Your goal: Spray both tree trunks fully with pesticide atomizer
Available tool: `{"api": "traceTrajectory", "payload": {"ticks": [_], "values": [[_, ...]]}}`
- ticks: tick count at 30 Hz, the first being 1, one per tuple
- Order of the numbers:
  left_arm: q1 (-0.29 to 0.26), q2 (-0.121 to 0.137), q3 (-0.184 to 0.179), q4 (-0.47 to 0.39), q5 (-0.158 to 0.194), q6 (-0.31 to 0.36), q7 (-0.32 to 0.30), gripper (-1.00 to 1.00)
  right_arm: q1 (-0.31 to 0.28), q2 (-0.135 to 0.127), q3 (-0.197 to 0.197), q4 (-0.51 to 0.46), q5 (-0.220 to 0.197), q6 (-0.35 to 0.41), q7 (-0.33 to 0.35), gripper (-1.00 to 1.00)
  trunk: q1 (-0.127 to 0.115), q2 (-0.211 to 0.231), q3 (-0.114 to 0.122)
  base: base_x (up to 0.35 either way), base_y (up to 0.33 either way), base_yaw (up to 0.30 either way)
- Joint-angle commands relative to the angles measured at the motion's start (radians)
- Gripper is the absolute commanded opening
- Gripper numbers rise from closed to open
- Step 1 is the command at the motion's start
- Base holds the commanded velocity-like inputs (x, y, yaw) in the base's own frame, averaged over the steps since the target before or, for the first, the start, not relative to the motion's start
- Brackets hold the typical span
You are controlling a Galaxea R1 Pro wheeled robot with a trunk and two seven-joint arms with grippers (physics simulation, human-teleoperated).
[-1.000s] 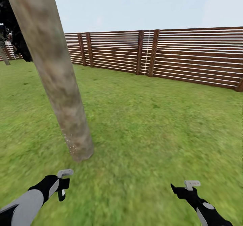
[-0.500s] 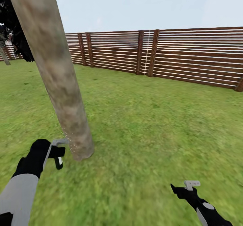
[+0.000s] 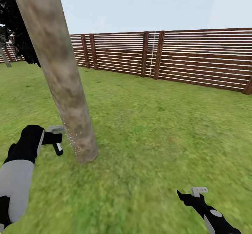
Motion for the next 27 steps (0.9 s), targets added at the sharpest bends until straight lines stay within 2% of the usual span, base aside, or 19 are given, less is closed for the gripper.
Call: {"api": "traceTrajectory", "payload": {"ticks": [1, 4, 7, 9, 10, 13, 15, 17, 18, 21, 23, 25, 27], "values": [[0.001, 0.001, 0.0, 0.0, -0.009, 0.003, -0.01, -1.0, -0.001, 0.001, -0.008, 0.001, 0.009, -0.004, 0.006, 1.0, 0.0, 0.0, -0.001, 0.0, 0.0, 0.0], [0.011, 0.0, -0.002, 0.004, -0.009, 0.002, -0.01, -1.0, -0.001, 0.001, -0.008, 0.001, 0.009, -0.004, 0.006, 1.0, 0.0, 0.0, -0.001, 0.0, 0.0, 0.0], [0.105, -0.005, 0.002, 0.038, -0.006, -0.011, -0.012, -1.0, -0.001, 0.002, -0.008, 0.002, 0.009, -0.004, 0.006, 1.0, 0.0, 0.0, -0.001, 0.0, 0.0, 0.0], [0.124, -0.006, 0.001, 0.037, -0.006, -0.011, -0.018, -1.0, -0.001, 0.002, -0.008, 0.002, 0.009, -0.004, 0.006, 1.0, 0.0, 0.0, -0.001, 0.0, 0.0, 0.0], [0.126, -0.002, 0.002, 0.032, -0.006, -0.006, -0.04, -1.0, -0.001, 0.002, -0.008, 0.002, 0.009, -0.004, 0.006, 1.0, 0.0, 0.0, -0.001, 0.0, 0.0, 0.0], [0.09, 0.007, 0.006, 0.026, -0.011, 0.002, -0.088, -1.0, -0.001, 0.002, -0.008, 0.002, 0.009, -0.004, 0.006, 1.0, 0.0, 0.0, -0.001, 0.0, 0.0, 0.0], [0.001, 0.014, 0.003, 0.034, -0.01, 0.003, -0.094, -1.0, -0.001, 0.002, -0.008, 0.002, 0.009, -0.004, 0.006, 1.0, 0.0, 0.0, -0.001, 0.0, 0.0, 0.0], [-0.055, 0.016, 0.002, 0.042, -0.012, 0.004, -0.095, -1.0, -0.001, 0.002, -0.008, 0.002, 0.009, -0.004, 0.006, 1.0, 0.0, 0.0, -0.001, 0.0, 0.0, 0.0], [-0.069, 0.016, 0.001, 0.044, -0.013, 0.006, -0.095, -1.0, -0.001, 0.002, -0.008, 0.002, 0.009, -0.004, 0.006, 1.0, 0.0, 0.0, -0.001, 0.0, 0.0, 0.0], [-0.064, 0.014, -0.003, 0.046, -0.013, 0.007, -0.096, -1.0, -0.001, 0.002, -0.008, 0.002, 0.01, -0.004, 0.006, 1.0, 0.0, 0.0, -0.001, 0.0, 0.0, 0.0], [-0.017, 0.012, -0.004, 0.046, -0.013, 0.004, -0.096, -1.0, -0.001, 0.002, -0.008, 0.002, 0.011, -0.004, 0.006, 1.0, 0.0, 0.0, -0.001, 0.0, 0.0, 0.0], [0.077, 0.005, 0.001, 0.04, -0.011, -0.005, -0.1, -1.0, -0.001, 0.002, -0.008, 0.002, 0.013, -0.004, 0.006, 1.0, 0.0, 0.0, -0.001, 0.0, 0.0, 0.0], [0.133, -0.002, 0.002, 0.043, -0.01, -0.012, -0.104, -1.0, -0.001, 0.002, -0.008, 0.002, 0.014, -0.004, 0.006, 1.0, 0.0, 0.0, -0.001, 0.0, 0.0, 0.0]]}}
